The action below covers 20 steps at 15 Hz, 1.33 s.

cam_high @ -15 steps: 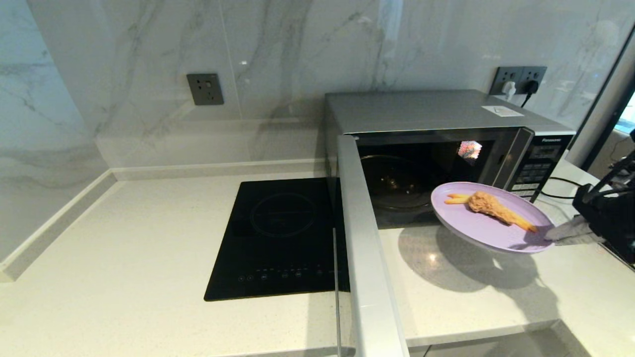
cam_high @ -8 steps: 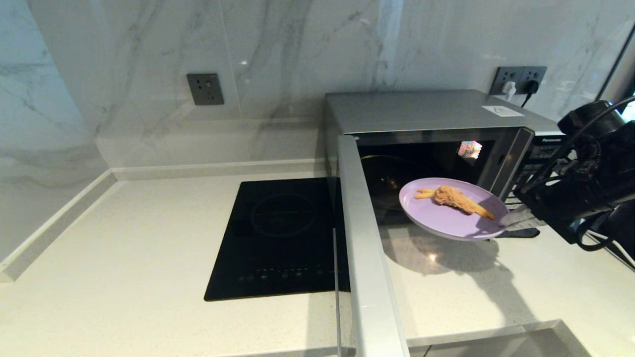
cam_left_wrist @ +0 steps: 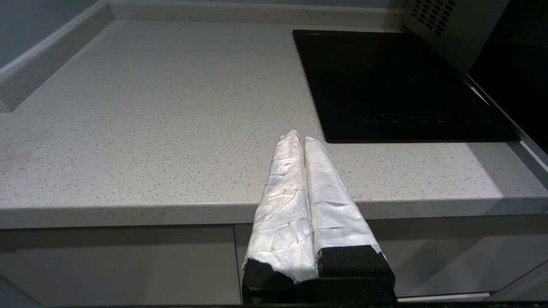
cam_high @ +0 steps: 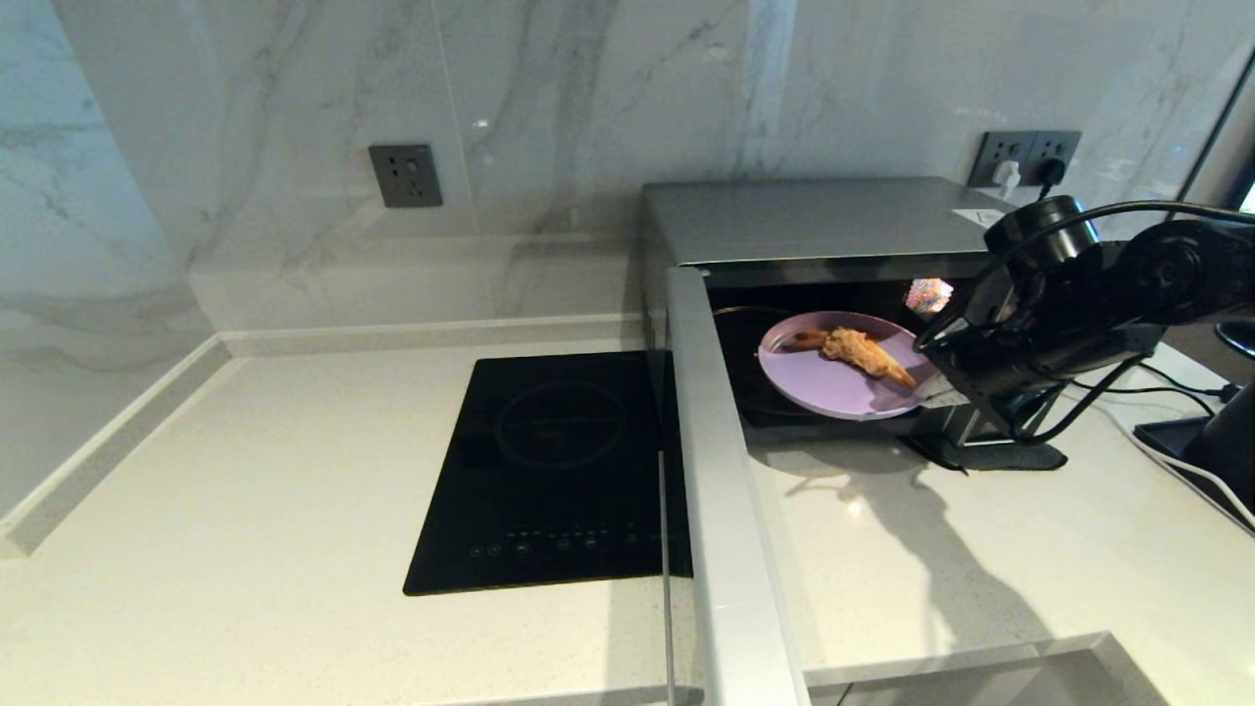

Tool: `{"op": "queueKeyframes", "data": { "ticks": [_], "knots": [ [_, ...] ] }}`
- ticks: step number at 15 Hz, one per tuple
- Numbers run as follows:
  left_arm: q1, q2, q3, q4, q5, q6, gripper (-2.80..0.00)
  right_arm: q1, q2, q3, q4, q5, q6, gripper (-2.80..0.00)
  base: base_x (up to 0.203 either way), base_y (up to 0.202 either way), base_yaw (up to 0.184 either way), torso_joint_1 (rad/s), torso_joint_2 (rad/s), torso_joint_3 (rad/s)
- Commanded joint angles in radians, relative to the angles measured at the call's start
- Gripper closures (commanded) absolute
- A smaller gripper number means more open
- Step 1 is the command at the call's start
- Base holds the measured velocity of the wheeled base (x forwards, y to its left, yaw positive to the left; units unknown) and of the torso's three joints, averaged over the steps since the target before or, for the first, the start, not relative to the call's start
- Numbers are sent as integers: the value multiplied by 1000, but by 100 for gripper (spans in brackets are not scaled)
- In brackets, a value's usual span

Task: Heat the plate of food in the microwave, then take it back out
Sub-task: Put the plate in the microwave oven

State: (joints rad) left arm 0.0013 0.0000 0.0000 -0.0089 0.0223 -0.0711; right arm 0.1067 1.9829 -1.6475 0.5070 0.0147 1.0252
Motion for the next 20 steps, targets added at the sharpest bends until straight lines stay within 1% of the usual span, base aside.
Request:
{"op": "queueKeyframes", "data": {
  "ticks": [1, 4, 12, 15, 20],
  "knots": [
    [0, 2, 0, 0, 1, -1, 0, 11, 91, -55, 1, 0, 25, 0, 0, 0, 0, 0, 0, 0],
    [0, 2, 0, 0, 2, -1, 0, 15, 158, -127, 1, 1, 55, 0, 0, 0, 0, 0, 0, 0],
    [0, 2, 0, 0, 1, -1, 0, 14, 285, -320, -1, 14, 38, 0, 0, 0, 0, 0, 0, 0],
    [0, 2, 0, 0, 1, -1, 0, 14, 303, -319, -51, 37, 9, 0, 0, 0, 0, 0, 0, 0],
    [0, 2, 0, 0, 1, -1, 0, 14, 321, -316, -53, 37, 7, 0, 0, 0, 0, 0, 0, 0]
  ]
}}
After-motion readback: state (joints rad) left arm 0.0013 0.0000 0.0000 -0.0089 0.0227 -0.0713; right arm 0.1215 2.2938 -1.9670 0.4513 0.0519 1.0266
